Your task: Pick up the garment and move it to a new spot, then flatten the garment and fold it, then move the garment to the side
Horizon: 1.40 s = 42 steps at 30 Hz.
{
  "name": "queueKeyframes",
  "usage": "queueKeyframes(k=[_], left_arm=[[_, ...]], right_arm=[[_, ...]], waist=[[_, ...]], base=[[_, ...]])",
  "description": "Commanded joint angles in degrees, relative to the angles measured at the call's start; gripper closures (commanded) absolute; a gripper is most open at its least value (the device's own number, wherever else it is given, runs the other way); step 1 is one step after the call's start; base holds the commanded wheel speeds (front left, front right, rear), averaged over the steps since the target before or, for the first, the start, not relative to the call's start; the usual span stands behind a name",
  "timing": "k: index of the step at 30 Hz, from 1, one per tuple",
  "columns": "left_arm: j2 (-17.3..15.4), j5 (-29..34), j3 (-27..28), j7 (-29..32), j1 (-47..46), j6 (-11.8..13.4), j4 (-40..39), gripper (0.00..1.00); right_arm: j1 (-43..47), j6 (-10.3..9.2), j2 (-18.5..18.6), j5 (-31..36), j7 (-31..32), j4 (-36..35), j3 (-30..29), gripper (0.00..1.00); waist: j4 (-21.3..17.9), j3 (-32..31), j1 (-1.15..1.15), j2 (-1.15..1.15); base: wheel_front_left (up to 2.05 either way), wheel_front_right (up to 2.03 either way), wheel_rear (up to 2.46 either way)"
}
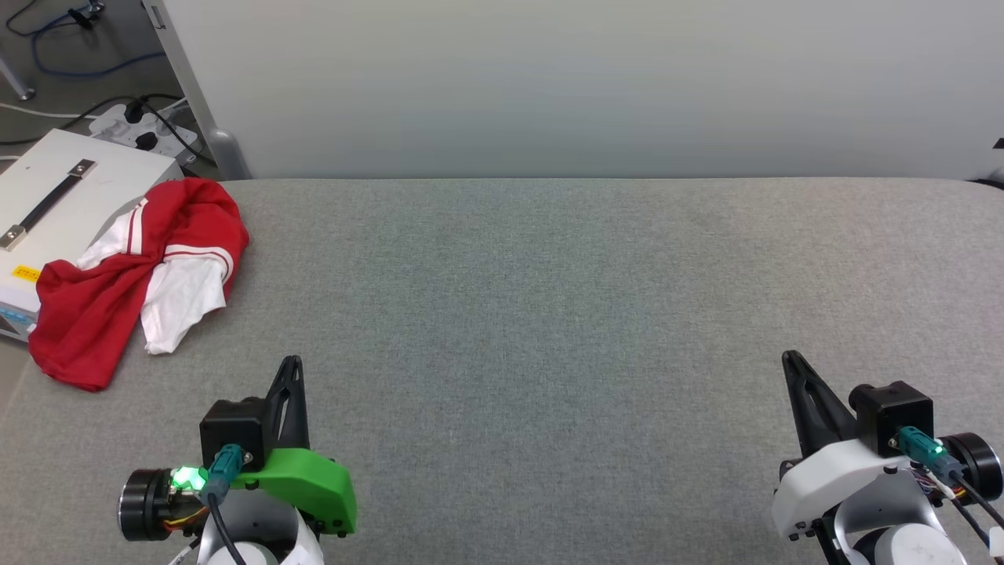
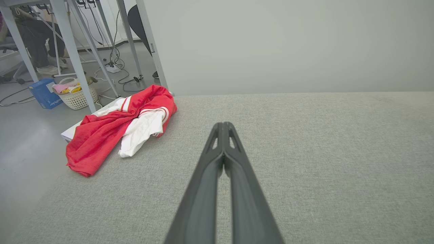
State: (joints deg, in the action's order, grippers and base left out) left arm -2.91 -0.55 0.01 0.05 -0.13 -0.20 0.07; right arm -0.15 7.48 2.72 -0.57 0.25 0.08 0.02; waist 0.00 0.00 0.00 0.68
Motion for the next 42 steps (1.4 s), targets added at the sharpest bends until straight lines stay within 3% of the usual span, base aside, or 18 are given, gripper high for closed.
queueKeyframes(k=[1,15,16,42], left_arm=[[0.03,0.55,-0.01,-0.05,0.13,0.20,-0.07,1.00],[0.03,0.55,-0.01,-0.05,0.13,0.20,-0.07,1.00],[0.00,-0.02,0.02,-0.02,0.00,0.00,0.01,0.00],[0.01,-2.11,-0.25,-3.04,0.00,-0.54,2.28,0.00]], right_arm=[[0.15,0.01,0.16,0.57,-0.25,-0.08,-0.02,1.00],[0.15,0.01,0.16,0.57,-0.25,-0.08,-0.02,1.00],[0.00,0.00,-0.01,-0.03,-0.01,0.02,0.00,0.00],[-1.10,0.00,0.00,-2.95,-3.07,1.01,-0.34,0.00]], waist=[[0.00,0.00,0.00,-0.68],[0.00,0.00,0.00,-0.68],[0.00,0.00,0.00,0.00],[0.11,0.25,0.00,-0.14]], base=[[0.00,0.00,0.00],[0.00,0.00,0.00],[0.00,0.00,0.00],[0.00,0.00,0.00]])
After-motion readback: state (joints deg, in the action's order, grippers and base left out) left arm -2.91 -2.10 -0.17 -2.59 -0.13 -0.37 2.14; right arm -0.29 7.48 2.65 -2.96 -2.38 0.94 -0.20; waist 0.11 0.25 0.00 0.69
